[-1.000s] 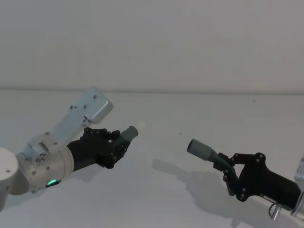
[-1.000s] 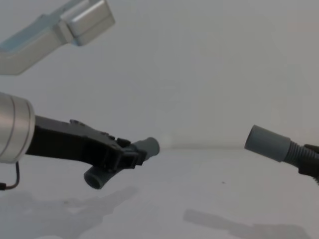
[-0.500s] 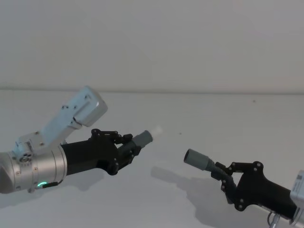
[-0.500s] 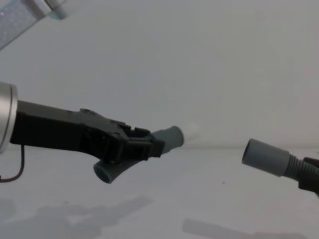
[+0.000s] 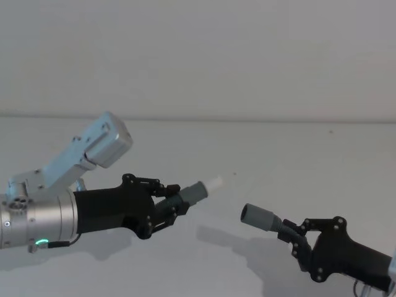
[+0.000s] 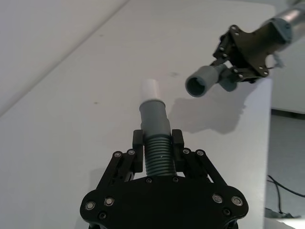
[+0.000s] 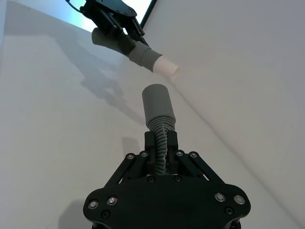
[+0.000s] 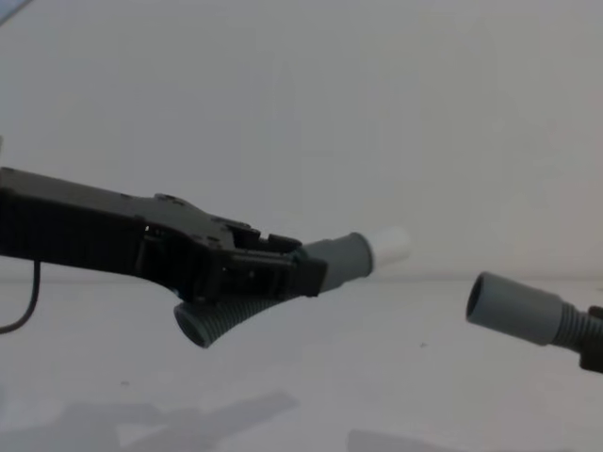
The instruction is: Use both hands to pick up one end of the pipe from the table, align the ends, and insert them.
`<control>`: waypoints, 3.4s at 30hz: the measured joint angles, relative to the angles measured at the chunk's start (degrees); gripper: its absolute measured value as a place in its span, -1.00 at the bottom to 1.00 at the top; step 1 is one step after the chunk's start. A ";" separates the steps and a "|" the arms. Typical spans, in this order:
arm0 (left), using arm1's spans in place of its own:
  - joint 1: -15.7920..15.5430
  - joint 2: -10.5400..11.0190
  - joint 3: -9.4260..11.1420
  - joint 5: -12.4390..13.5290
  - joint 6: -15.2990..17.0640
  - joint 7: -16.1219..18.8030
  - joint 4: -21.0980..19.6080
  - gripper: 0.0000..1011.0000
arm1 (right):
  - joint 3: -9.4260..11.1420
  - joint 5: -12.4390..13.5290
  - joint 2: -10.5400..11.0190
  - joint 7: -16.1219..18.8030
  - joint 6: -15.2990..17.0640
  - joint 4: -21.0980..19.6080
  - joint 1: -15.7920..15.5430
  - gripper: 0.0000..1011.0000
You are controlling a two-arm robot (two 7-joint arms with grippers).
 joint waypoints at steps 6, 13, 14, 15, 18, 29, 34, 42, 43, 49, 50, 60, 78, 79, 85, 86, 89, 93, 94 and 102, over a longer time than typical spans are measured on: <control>-0.67 1.22 0.35 -1.49 0.83 -2.47 -0.25 -0.34 | -0.03 1.66 0.44 2.15 -3.72 1.52 0.87 -0.75; -1.95 2.61 1.16 -3.13 2.28 -5.46 -0.43 -0.34 | -0.05 3.63 0.94 4.39 -6.78 2.50 1.61 -0.75; -2.07 2.71 1.23 -3.22 2.35 -5.60 -0.44 -0.34 | -0.05 3.82 0.99 4.67 -7.02 2.57 1.66 -0.75; -2.20 2.81 1.31 -3.38 2.51 -5.91 -0.44 -0.34 | -0.07 4.18 1.10 5.07 -7.43 2.67 1.77 -0.75; -2.73 3.13 1.59 -3.86 2.90 -6.71 -0.46 -0.34 | -0.11 4.64 1.23 5.65 -7.92 2.79 1.89 -0.75; -4.32 3.63 2.47 -5.40 3.71 -8.81 -0.30 -0.34 | -0.67 4.64 1.72 7.05 -9.11 2.92 2.29 -0.75; -4.89 3.70 2.90 -5.86 3.86 -9.50 -0.08 -0.34 | -0.84 3.29 1.66 6.83 -9.08 2.82 2.32 -0.75; -5.74 3.83 3.68 -6.66 4.11 -10.48 0.33 -0.34 | -1.04 1.10 1.26 5.31 -7.87 2.14 2.27 -0.75; -5.74 3.83 3.68 -6.66 4.11 -10.48 0.33 -0.34 | -1.06 0.98 1.24 5.18 -7.71 2.09 2.27 -0.75; -6.02 4.17 4.11 -7.16 4.28 -10.82 0.52 -0.34 | -1.21 0.29 1.08 4.25 -6.60 1.75 2.31 -0.75; -6.03 4.28 4.17 -7.26 4.31 -10.84 0.55 -0.34 | -1.28 0.24 1.06 4.12 -6.39 1.70 2.33 -0.75; -5.62 5.21 4.18 -8.08 4.57 -10.48 0.68 -0.34 | -1.58 0.97 1.13 3.78 -5.13 1.55 2.66 -0.75; -6.55 5.41 5.05 -8.74 4.50 -10.08 2.04 -0.34 | -1.88 3.38 1.46 4.87 -4.19 1.72 3.21 -0.75; -6.65 5.37 5.15 -8.76 4.46 -10.10 2.13 -0.34 | -1.89 3.40 1.48 4.88 -4.16 1.72 3.23 -0.75; -7.26 5.18 5.78 -8.91 4.06 -10.35 2.69 -0.34 | -1.90 3.49 1.55 4.91 -3.89 1.64 3.26 -0.75; -7.41 5.13 5.92 -8.94 3.97 -10.41 2.81 -0.34 | -1.90 3.50 1.55 4.91 -3.86 1.62 3.27 -0.75; -7.61 5.07 6.17 -9.04 3.82 -10.50 3.00 -0.34 | -1.90 3.50 1.56 4.88 -3.74 1.58 3.29 -0.75; -7.82 5.01 6.45 -9.21 3.66 -10.58 3.18 -0.34 | -1.89 3.49 1.56 4.82 -3.66 1.54 3.33 -0.75; -7.86 5.00 6.51 -9.24 3.64 -10.59 3.22 -0.34 | -1.89 3.48 1.56 4.81 -3.65 1.53 3.35 -0.75; -8.08 5.03 6.94 -9.63 3.47 -10.49 3.38 -0.34 | -1.98 3.42 1.59 4.77 -3.60 1.47 3.39 -0.75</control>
